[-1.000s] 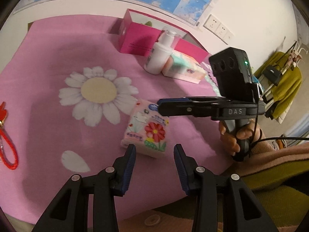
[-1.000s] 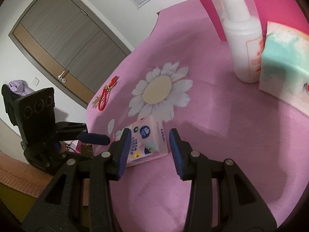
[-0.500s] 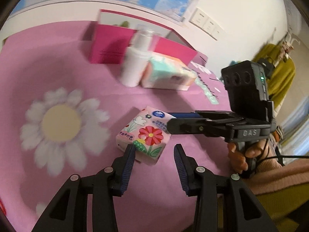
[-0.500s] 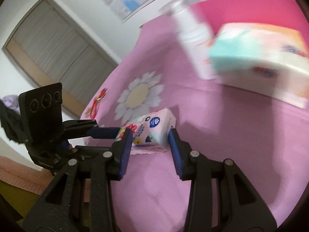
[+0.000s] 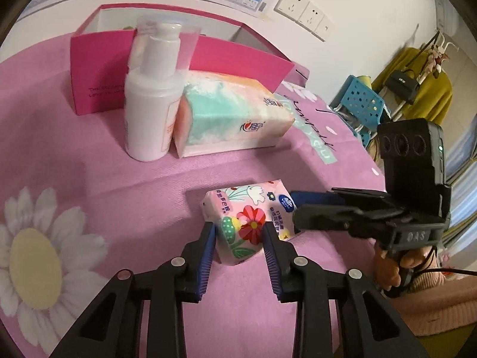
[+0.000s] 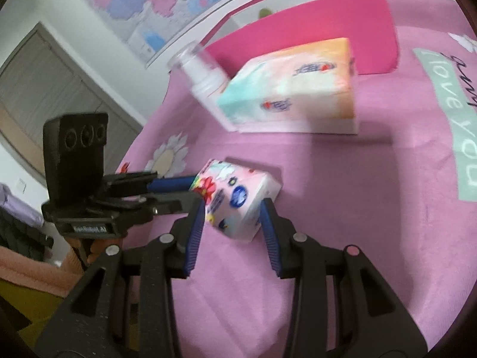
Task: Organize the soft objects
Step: 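Grasp the pink floral pocket tissue pack with the right tool, then carry the pink floral tissue pack with the right tool toward the box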
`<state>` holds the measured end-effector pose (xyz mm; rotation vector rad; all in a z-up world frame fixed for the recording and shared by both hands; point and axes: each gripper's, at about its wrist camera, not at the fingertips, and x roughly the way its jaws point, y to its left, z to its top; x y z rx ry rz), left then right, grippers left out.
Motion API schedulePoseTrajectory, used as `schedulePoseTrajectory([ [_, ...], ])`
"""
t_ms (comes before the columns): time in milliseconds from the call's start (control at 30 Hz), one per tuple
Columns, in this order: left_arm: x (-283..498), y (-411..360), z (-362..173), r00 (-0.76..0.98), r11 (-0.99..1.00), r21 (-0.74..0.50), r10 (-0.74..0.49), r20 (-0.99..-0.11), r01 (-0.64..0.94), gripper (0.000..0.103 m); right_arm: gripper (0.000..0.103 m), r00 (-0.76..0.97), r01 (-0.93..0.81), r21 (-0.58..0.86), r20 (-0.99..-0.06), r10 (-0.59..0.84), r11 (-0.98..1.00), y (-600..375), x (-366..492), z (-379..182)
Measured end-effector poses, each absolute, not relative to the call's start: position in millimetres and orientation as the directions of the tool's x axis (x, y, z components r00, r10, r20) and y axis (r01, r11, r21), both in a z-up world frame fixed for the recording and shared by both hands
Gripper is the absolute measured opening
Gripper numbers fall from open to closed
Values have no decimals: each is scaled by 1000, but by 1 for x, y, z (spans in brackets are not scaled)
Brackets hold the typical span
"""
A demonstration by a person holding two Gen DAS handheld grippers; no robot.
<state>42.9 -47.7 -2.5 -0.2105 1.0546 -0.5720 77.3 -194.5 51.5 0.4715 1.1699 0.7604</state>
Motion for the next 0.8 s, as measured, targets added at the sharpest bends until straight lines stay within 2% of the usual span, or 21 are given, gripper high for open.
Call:
schedulePoseTrajectory([
  [167,45,-52,-1,359,840,-420,-531,-767,344,32,40,190,-277,680,-654,733,679,-194,77,48],
  [333,48,-56,3,364,850,-399,-512,-778,343,31,29,212,-281,671,-654,726,686,-198,76,52],
  [800,54,-71,34,419,852,-340,-499,-759,398,31,28,284,-298,647,-642,712,702,-208,80,77],
])
